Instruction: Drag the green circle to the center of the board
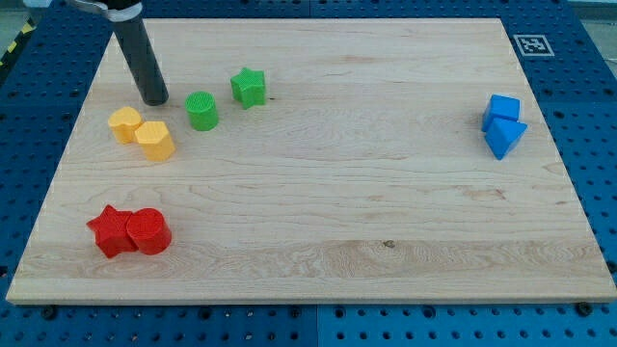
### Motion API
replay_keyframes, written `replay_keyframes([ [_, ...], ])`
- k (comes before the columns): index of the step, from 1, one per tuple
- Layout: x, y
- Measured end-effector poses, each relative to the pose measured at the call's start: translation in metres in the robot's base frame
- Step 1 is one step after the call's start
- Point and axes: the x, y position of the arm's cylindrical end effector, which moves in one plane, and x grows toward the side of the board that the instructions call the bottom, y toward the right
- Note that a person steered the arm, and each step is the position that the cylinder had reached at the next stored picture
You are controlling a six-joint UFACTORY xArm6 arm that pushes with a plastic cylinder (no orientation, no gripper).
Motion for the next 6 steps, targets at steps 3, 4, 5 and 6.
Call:
replay_keyframes([
  [3, 0.024, 0.075],
  [4, 0.037, 0.099],
  [5, 0.041, 0.122],
  [6, 0.041, 0.125],
])
